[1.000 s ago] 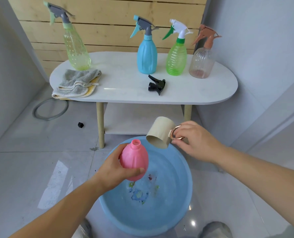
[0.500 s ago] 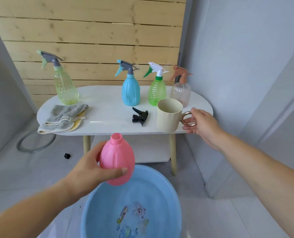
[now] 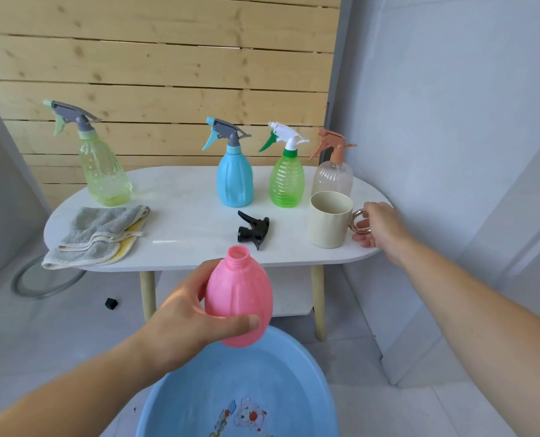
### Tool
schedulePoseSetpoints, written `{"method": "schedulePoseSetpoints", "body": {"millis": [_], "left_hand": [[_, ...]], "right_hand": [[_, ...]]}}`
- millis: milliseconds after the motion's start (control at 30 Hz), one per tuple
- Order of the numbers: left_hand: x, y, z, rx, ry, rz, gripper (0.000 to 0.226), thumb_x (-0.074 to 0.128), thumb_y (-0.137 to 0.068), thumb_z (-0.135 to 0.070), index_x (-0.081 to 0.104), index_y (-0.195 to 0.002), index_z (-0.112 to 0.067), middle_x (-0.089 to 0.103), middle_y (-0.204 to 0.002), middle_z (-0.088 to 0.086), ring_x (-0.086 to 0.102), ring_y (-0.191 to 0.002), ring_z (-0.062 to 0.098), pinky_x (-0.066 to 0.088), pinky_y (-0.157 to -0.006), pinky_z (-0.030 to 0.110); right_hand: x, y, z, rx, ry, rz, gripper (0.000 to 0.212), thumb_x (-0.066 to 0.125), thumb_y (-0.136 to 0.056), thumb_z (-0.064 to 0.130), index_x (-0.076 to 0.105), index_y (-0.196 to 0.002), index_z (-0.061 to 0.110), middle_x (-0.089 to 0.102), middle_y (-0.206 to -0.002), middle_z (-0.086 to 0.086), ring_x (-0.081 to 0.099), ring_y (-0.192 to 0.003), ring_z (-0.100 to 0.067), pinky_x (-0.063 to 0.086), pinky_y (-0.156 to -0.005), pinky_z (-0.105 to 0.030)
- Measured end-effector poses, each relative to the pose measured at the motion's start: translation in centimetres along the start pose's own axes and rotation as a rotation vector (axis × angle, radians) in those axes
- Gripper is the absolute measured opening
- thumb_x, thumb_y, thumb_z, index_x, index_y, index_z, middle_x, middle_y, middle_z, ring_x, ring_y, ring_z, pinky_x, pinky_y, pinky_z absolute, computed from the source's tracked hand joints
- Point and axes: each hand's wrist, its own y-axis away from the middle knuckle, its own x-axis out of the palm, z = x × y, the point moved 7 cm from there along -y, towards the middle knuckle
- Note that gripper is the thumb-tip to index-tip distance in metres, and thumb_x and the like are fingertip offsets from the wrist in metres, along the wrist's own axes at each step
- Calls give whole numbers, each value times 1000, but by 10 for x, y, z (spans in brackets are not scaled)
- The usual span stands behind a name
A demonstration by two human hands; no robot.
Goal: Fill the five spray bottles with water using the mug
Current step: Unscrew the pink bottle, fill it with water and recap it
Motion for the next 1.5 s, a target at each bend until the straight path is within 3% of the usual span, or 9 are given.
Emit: {"method": "schedulePoseSetpoints", "body": {"millis": [167, 367, 467, 633, 767, 967, 1067, 1167, 1500], "left_hand": [[1, -4, -1, -8, 1, 0, 84, 95, -49, -42, 61, -125, -48, 74, -106, -18, 71, -97, 3, 59, -73, 18], [1, -2, 2, -13, 4, 16, 82, 96, -50, -40, 61, -124, -50, 74, -106, -19, 71, -98, 2, 60, -74, 19], [0, -1, 3, -9, 5, 10, 84, 95, -47, -44, 61, -124, -50, 73, -108, -19, 71, -99, 3, 61, -76, 21], [-5, 1, 7, -19, 10, 5, 84, 96, -46, -48, 62, -122, -53, 73, -112, -17, 71, -103, 5, 63, -86, 32], [-9, 4, 6, -25, 24, 6, 83, 97, -49, -42, 61, -124, -52, 73, -109, -19, 72, -102, 6, 64, -87, 33], [-21, 12, 6, -34, 28, -15, 83, 96, -53, -35, 60, -126, -44, 73, -108, -21, 72, -100, 4, 64, -87, 33], [-27, 13, 12, -49, 43, -22, 85, 97, -48, -40, 61, -126, -45, 73, -109, -18, 72, -103, 8, 64, -89, 38], [-34, 13, 16, -52, 47, -32, 85, 96, -47, -44, 61, -124, -49, 72, -110, -18, 72, -105, 11, 64, -90, 41], [-55, 11, 12, -63, 36, -92, 81, 95, -51, -43, 61, -124, -45, 73, -110, -13, 71, -102, 11, 64, -88, 39]], "right_hand": [[-4, -2, 4, -65, 194, -71, 30, 35, -95, 35, 52, -107, 13, 61, -100, -7, 63, -87, -27, 56, -74, -43], [-9, -2, 5, -114, 96, -119, 26, 42, -98, 39, 54, -105, 17, 63, -98, -5, 62, -83, -23, 55, -88, -49], [-19, 3, 16, -160, 294, -206, 34, 39, -96, 46, 55, -106, 18, 60, -107, -6, 60, -102, -32, 48, -94, -45], [-16, 54, 87, -583, 385, -445, 27, 45, -97, 38, 59, -100, 14, 58, -108, -7, 54, -106, -30, 42, -83, -38], [52, 98, 134, -775, 399, -201, 19, 54, -94, 33, 62, -85, 18, 64, -82, 4, 58, -79, -23, 47, -70, -35], [164, 86, 88, -454, 672, 349, 32, 62, -85, 52, 61, -111, 33, 64, -106, -2, 59, -93, -22, 44, -75, -30], [190, 71, 64, -413, 859, 392, 45, 60, -81, 61, 56, -121, 40, 50, -121, -11, 42, -120, -34, 41, -92, -37], [198, 66, 56, -421, 932, 354, 51, 61, -85, 56, 54, -131, 36, 45, -122, -11, 34, -122, -36, 38, -100, -40], [161, 110, 125, -629, 515, 341, 24, 74, -86, 27, 68, -108, 19, 64, -97, -2, 60, -88, -23, 42, -66, -21]]}}
